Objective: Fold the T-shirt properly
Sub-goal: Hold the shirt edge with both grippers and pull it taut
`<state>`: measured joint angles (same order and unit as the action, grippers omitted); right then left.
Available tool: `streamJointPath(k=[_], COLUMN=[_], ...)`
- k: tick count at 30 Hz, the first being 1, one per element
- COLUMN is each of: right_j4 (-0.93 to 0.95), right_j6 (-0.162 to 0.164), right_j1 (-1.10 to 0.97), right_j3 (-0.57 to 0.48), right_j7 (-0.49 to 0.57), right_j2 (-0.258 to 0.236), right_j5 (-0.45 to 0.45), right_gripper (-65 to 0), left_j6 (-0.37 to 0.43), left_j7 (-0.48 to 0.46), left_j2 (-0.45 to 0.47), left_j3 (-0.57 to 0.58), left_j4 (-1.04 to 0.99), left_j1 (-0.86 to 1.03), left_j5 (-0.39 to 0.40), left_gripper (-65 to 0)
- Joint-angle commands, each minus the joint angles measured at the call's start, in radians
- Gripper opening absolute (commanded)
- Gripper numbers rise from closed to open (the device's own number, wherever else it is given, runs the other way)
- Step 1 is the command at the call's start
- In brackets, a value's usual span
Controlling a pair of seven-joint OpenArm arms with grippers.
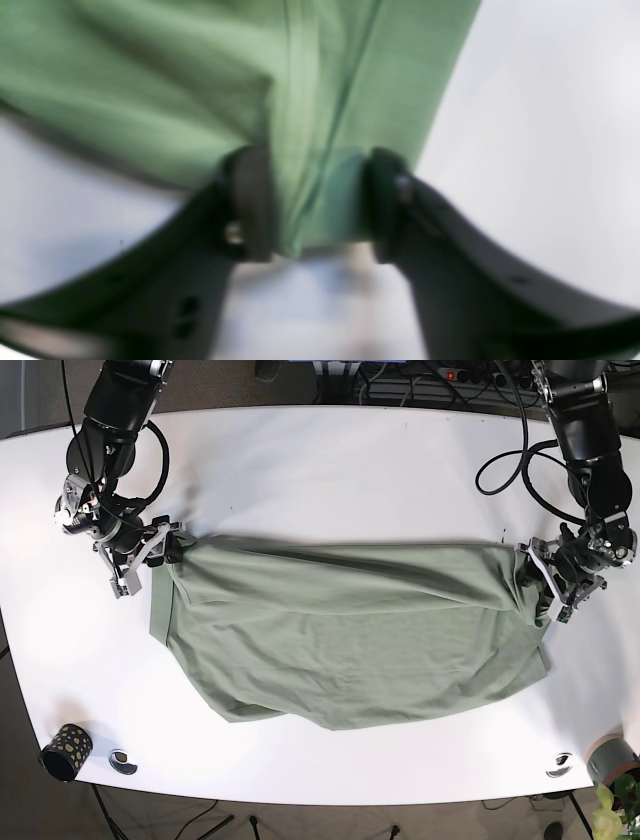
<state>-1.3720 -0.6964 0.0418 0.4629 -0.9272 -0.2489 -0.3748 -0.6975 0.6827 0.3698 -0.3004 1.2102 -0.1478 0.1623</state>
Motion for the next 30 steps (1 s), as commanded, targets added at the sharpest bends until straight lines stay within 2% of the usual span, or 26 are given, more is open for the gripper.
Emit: streamJointPath(k=[1, 5, 7, 8, 14, 20, 30], right_j4=[-0.013, -0.013, -0.017, -0.019, -0.083, -0.215, -0.407], right_j6=[-0.002, -0.002, -0.002, -0.002, -0.002, -0.002, -0.002], right_j1=[0.016, 0.017, 0.017, 0.017, -0.003, -0.082, -0.288], right_j3=[0.0, 0.0, 0.0, 0.0, 0.0, 0.006, 0.006], right_j7=[0.006, 0.006, 0.006, 0.006, 0.0, -0.039, -0.071], right_j2=[-0.011, -0.011, -0.013, -0.013, -0.019, -0.02, -0.02], right_j5=[-0.013, -0.013, -0.013, -0.013, -0.02, -0.02, -0.022], right_gripper=[-51.4, -63.6, -65.0, -65.0, -65.0, -65.0, -65.0], left_j6=[-0.001, -0.001, -0.001, -0.001, -0.001, -0.001, -0.001], left_j7=[-0.022, -0.022, -0.022, -0.019, -0.005, 0.13, 0.139], left_j2=[0.004, 0.002, 0.002, 0.002, 0.002, -0.001, 0.002], left_j3=[-0.007, -0.01, -0.012, -0.013, -0.058, -0.144, -0.244], left_j4=[-0.023, -0.062, -0.065, -0.062, 0.009, 0.15, 0.293], left_j1=[-0.02, -0.02, -0.014, -0.014, 0.044, 0.127, 0.322], left_j5=[-0.014, -0.022, -0.02, -0.02, -0.019, -0.02, -0.02], left_gripper=[-37.5, -52.8, -63.3, -65.0, -65.0, -65.0, -65.0])
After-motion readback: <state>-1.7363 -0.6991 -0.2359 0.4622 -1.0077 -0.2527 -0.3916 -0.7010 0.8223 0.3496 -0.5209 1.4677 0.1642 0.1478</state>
